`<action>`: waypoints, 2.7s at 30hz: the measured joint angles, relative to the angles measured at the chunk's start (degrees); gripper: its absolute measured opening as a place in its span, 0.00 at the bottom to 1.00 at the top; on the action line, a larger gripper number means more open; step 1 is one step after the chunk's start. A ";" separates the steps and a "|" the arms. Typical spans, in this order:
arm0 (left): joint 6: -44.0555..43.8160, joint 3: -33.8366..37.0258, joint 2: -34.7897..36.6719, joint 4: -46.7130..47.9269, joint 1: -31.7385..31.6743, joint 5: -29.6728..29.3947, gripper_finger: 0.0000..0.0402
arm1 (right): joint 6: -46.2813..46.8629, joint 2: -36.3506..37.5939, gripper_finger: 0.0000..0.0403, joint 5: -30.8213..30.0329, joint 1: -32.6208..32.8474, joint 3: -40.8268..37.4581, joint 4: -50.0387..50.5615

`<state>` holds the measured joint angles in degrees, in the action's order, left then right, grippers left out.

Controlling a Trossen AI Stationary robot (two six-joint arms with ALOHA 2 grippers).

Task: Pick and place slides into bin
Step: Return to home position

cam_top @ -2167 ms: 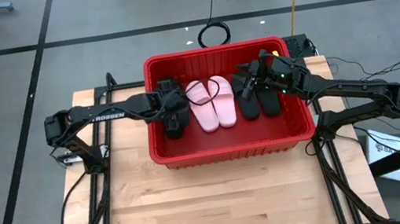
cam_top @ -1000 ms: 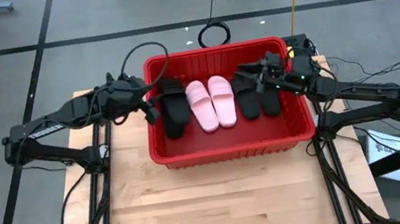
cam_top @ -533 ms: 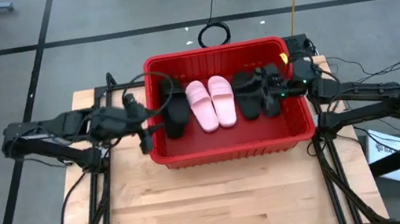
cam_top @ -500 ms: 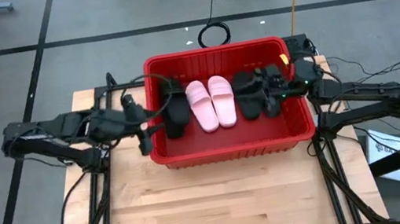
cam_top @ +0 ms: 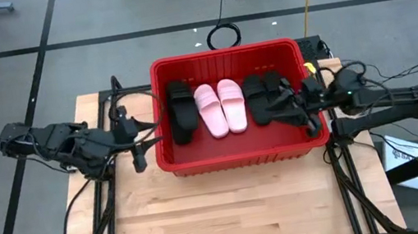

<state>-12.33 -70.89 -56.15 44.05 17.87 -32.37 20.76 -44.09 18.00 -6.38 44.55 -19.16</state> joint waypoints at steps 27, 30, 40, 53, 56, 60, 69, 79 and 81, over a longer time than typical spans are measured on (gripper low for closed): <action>-7.37 8.20 11.65 3.52 10.76 -17.18 0.46 | -7.94 32.29 0.37 -4.30 6.61 -10.61 2.98; -5.83 11.43 14.61 1.04 11.57 -17.21 0.46 | -7.88 36.49 0.37 -4.32 6.61 -14.85 -1.94; -5.80 22.07 28.07 -1.91 13.07 -17.23 0.46 | -5.12 43.92 0.37 -4.38 6.59 -21.35 -4.55; 1.80 35.10 43.61 -14.47 13.07 -17.14 0.46 | -6.94 43.84 0.37 -4.53 6.59 -29.56 -15.99; 3.88 37.93 46.63 -17.96 13.07 -16.46 0.46 | -6.45 43.89 0.37 -4.54 6.56 -31.93 -21.20; 6.10 41.45 50.19 -20.78 13.09 -14.95 0.46 | -3.92 43.88 0.37 -4.45 6.50 -34.74 -26.09; 6.46 48.46 55.94 -25.61 13.07 -13.62 0.46 | -1.84 43.82 0.37 -4.22 6.48 -41.77 -33.16; 7.74 54.29 55.90 -32.60 13.09 -11.91 0.46 | -0.27 43.91 0.37 -0.03 6.49 -43.60 -36.64; 8.26 55.66 55.90 -33.64 13.07 -11.45 0.46 | -0.31 43.78 0.37 0.13 6.48 -43.60 -35.88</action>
<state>-4.08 -15.24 -0.25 10.42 30.94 -43.83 20.45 -0.32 18.12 0.10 0.95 -55.05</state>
